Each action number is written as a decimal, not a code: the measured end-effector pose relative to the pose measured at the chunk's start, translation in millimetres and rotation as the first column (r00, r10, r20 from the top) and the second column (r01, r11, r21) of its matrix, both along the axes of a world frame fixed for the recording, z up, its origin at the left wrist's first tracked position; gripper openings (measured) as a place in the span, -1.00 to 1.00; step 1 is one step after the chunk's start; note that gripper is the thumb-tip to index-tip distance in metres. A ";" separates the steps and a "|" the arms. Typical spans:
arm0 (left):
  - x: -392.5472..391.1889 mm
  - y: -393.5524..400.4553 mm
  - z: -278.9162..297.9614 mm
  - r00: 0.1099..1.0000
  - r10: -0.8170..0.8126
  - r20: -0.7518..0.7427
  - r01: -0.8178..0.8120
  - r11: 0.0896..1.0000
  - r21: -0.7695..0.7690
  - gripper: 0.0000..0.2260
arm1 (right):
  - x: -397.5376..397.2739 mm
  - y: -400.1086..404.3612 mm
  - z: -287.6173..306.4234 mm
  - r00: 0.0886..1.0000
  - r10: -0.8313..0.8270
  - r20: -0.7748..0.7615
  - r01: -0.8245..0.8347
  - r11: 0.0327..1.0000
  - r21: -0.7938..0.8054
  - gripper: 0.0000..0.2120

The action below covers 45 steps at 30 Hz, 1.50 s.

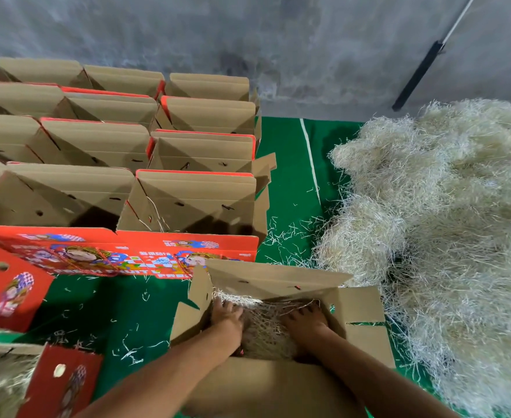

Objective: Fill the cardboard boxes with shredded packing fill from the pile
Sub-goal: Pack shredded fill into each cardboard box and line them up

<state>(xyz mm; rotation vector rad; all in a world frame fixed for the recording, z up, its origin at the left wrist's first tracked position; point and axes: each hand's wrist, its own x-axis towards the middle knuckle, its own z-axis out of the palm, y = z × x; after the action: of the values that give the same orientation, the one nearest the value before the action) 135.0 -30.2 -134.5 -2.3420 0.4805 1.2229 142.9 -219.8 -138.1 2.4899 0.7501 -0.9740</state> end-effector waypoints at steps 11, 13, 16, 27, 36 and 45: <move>0.5 0.5 7.6 0.968 0.125 0.218 -0.094 0.985 -0.147 -0.67 | 17.8 13.8 25.7 0.980 -0.175 -0.097 0.189 0.970 0.154 -0.70; -0.7 7.2 4.0 0.985 0.112 0.130 -0.104 0.992 -0.066 -0.59 | 8.2 10.8 20.7 0.964 -0.120 -0.237 0.142 0.987 0.080 -0.68; -3.1 8.5 11.4 0.989 0.142 0.038 -0.139 0.988 -0.073 -0.60 | 4.3 8.8 22.9 0.941 -0.176 -0.289 0.200 0.978 0.054 -0.88; -9.8 -21.0 101.4 0.887 0.438 -0.144 -0.386 0.534 -0.752 -0.78 | -5.0 -48.9 132.0 0.824 -0.566 -0.019 0.358 0.494 0.792 -0.89; -46.0 -46.4 146.6 0.872 0.451 -0.190 -0.328 0.250 -0.911 -0.72 | -34.9 -111.4 117.8 0.416 -0.800 -0.433 0.604 -0.113 0.789 -0.48; -113.2 -66.0 175.3 0.774 0.616 0.149 -0.201 0.462 -0.864 -0.43 | -42.9 -105.5 116.7 0.355 -0.213 -0.910 0.829 -0.378 0.412 -0.36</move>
<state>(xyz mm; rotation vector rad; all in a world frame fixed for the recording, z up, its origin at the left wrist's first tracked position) 21.8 -96.2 40.8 -3.6321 0.3218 0.5714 100.0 -325.3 -21.3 4.2569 -0.3706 -2.0911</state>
